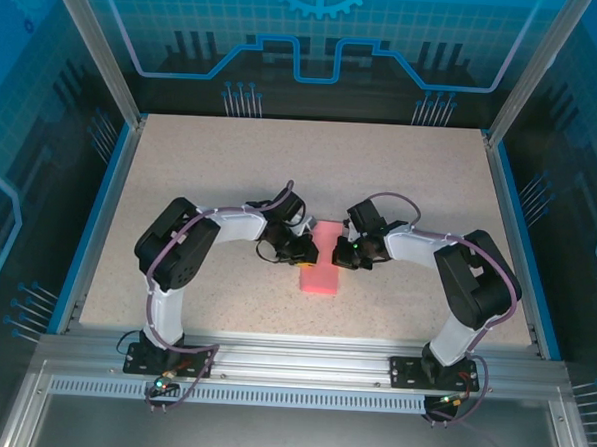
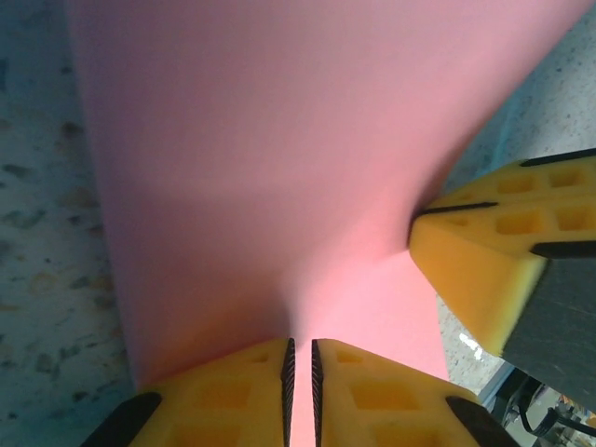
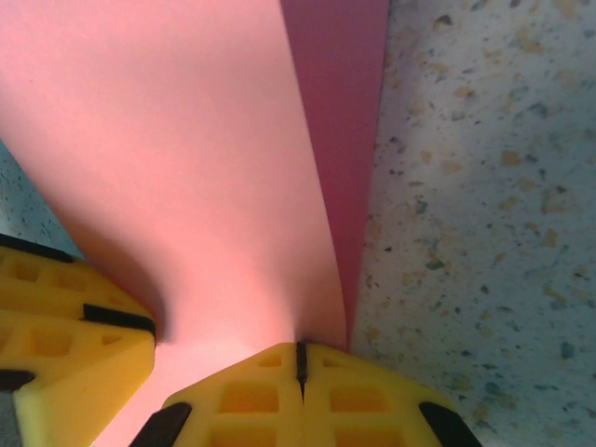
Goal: Fold a paper plane with a square sheet of paper (fold left side to right side)
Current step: Hold the square sheet of paper at the center of the table.
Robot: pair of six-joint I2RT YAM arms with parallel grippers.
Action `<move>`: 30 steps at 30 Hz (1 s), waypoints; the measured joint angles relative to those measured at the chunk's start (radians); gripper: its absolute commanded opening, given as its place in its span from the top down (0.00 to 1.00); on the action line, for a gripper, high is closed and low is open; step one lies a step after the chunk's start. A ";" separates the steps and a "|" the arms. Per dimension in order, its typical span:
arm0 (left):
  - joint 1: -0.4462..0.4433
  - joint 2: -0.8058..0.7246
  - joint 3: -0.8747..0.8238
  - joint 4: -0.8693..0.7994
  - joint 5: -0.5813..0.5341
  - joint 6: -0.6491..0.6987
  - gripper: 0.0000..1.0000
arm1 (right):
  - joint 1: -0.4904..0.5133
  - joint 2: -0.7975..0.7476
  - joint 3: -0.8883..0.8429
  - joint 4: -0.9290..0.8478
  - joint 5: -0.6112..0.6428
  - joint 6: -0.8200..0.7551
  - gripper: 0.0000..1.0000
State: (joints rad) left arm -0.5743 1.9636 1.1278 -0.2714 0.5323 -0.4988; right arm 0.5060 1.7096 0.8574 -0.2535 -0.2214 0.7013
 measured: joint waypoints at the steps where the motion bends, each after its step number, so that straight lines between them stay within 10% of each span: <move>1: 0.000 0.002 0.000 0.000 0.000 0.000 0.84 | 0.000 0.000 0.000 0.001 0.000 -0.002 0.98; 30: -0.004 0.009 0.010 -0.016 -0.005 -0.001 0.84 | 0.004 0.006 0.071 0.106 -0.046 -0.071 0.98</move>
State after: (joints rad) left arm -0.5781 1.9724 1.1381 -0.2871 0.5278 -0.4995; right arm 0.5102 1.7157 0.9287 -0.1478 -0.2672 0.6308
